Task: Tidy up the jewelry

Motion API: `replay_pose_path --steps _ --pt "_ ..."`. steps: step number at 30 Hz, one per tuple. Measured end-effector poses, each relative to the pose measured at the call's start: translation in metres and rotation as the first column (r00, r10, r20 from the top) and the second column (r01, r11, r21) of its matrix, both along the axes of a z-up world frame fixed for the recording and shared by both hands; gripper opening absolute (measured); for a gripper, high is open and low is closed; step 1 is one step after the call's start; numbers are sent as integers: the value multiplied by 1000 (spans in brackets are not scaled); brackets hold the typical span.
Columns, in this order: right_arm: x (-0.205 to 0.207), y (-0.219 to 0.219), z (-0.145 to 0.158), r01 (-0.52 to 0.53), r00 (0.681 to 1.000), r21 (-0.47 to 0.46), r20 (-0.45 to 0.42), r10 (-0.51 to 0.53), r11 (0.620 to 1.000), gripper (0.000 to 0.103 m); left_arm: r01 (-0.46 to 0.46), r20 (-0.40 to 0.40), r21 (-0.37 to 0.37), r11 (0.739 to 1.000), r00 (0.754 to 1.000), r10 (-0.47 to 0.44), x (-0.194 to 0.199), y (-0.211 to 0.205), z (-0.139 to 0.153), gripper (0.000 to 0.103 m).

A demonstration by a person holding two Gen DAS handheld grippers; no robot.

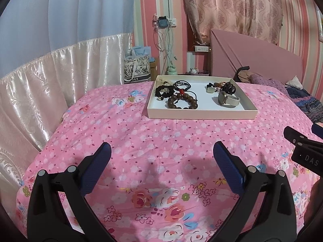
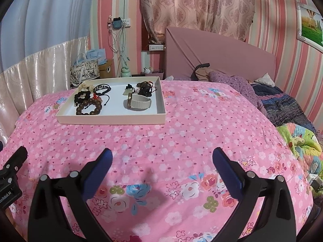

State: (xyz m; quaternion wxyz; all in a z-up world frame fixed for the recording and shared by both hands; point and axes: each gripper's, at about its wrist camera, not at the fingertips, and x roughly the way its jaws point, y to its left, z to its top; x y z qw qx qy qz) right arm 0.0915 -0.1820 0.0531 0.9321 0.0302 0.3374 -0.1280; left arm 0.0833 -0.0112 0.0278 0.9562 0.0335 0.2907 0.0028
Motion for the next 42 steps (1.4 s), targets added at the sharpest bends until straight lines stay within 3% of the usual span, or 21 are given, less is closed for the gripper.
replay_pose_path --steps 42 --pt "-1 0 0 -7 1000 -7 4 7 1000 99 -16 -13 -9 1000 1000 16 -1 5 -3 100"
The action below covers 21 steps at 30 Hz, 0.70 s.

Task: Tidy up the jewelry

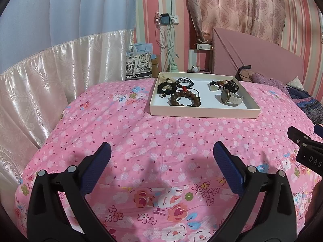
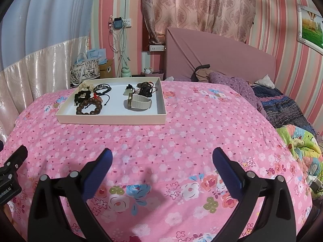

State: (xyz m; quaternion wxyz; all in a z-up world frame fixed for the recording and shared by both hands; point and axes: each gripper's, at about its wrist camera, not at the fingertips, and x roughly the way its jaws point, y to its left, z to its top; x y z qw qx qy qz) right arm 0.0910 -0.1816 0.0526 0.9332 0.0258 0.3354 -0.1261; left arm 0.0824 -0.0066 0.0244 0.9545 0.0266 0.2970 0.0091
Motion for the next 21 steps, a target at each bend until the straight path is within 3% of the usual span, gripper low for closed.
replay_pose_path --steps 21 --pt "1 -2 -1 -1 1000 0 -4 1 1000 99 -6 -1 6 1000 1000 6 -1 2 -3 100"
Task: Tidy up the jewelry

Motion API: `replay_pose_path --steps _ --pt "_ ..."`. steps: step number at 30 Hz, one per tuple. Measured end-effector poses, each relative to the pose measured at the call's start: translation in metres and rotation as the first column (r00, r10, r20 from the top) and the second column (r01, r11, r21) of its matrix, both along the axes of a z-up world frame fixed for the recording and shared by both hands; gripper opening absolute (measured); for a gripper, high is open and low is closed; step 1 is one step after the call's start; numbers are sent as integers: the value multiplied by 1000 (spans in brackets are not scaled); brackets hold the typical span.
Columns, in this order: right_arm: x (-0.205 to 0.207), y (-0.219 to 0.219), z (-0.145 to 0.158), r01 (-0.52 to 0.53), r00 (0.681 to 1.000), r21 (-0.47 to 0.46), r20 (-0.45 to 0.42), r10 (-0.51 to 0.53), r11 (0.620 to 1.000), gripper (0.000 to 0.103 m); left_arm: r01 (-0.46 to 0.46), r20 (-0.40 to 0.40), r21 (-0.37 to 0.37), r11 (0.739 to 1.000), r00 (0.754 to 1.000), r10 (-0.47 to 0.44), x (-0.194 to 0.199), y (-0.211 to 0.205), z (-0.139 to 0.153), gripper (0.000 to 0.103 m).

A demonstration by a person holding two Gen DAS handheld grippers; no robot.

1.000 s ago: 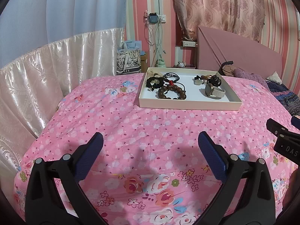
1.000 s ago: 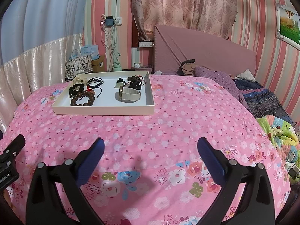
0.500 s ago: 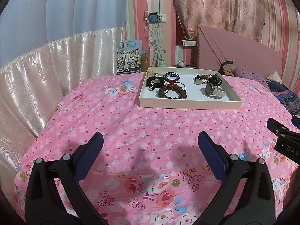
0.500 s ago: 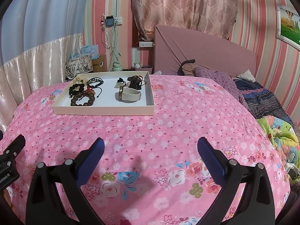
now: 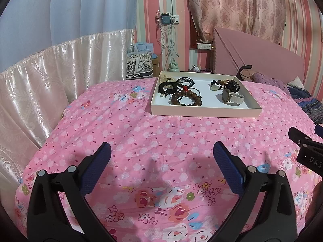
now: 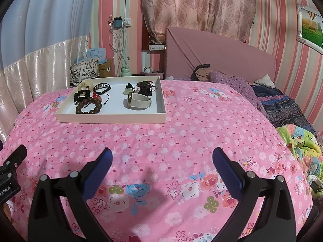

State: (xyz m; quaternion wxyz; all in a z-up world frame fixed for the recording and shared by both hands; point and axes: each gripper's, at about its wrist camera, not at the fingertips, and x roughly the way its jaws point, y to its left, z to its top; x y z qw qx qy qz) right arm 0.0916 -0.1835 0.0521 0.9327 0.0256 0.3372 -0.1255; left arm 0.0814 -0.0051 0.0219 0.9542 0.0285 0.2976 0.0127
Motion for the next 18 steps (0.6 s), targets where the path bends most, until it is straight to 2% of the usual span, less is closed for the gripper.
replay_pose_path --steps 18 --pt "0 -1 -1 -3 1000 -4 -4 3 1000 99 -4 -19 1 1000 1000 4 2 -2 -2 100"
